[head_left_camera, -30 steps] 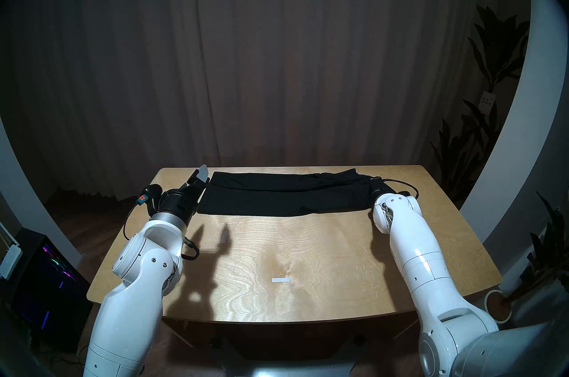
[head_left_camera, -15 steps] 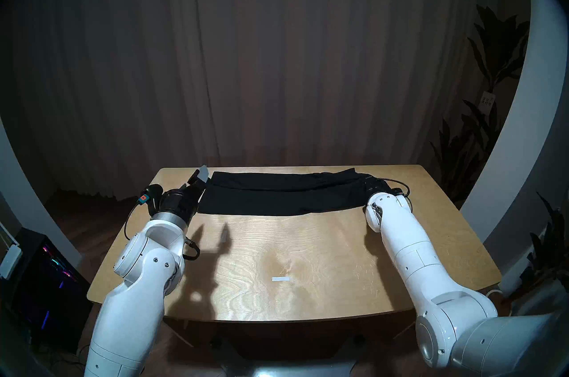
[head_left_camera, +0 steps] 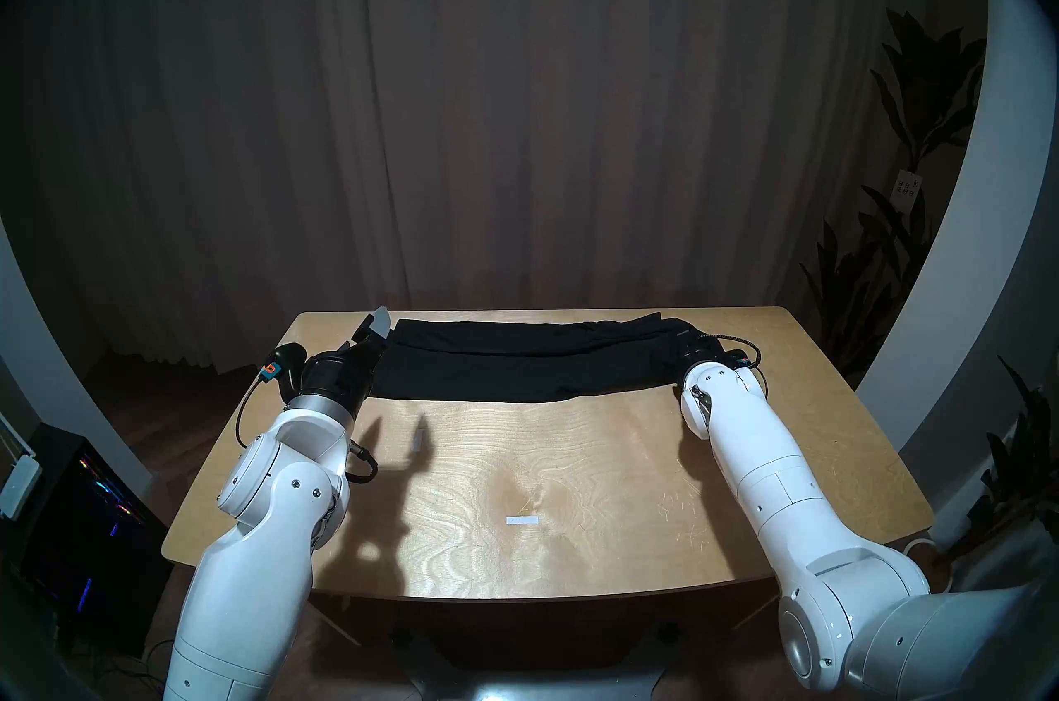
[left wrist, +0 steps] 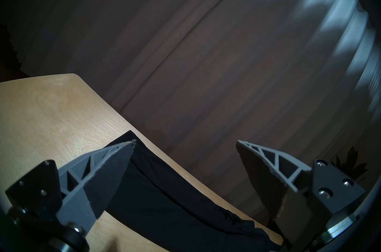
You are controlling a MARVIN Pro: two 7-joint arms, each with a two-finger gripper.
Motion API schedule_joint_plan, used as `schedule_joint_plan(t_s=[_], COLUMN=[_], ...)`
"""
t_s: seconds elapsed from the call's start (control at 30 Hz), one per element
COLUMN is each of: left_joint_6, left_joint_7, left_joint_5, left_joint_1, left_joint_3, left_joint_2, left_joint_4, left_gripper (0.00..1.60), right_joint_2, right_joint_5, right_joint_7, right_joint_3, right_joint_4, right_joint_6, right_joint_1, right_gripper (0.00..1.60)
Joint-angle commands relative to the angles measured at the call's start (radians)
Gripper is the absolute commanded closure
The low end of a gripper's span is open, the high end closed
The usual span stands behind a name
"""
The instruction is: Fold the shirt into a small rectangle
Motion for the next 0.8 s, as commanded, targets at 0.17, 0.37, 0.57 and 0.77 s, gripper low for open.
schedule_joint_plan(t_s=[0.17,0.37,0.57,0.77], left_joint_6=[-0.031,-0.05,-0.077,-0.101], left_joint_7=[-0.002,-0.001,-0.004,-0.002], left_joint_5=[-0.003,-0.005,-0.005,-0.005], left_joint_1=[0.026,0.058,0.096,0.131], left_joint_3=[-0.026,-0.051,-0.078,-0.107], left_joint_2=[-0.019,-0.032,-0.049,-0.067], left_joint_4=[-0.038,-0.051,-0.065,-0.077], left_gripper=[0.0,0.0,0.0,0.0], right_joint_2=[-0.031,-0.058,-0.094,-0.136], right_joint_5=[-0.054,-0.083,-0.118,-0.166], right_joint_7=[0.055,0.064,0.078,0.081], right_joint_3=[-0.072,-0.121,-0.189,-0.268], right_joint_4=[-0.021,-0.002,0.047,0.08], right_joint_6=[0.004,0.02,0.04,0.055], right_joint_1=[0.128,0.179,0.222,0.264], right_gripper=[1.6,1.6,1.6,1.6])
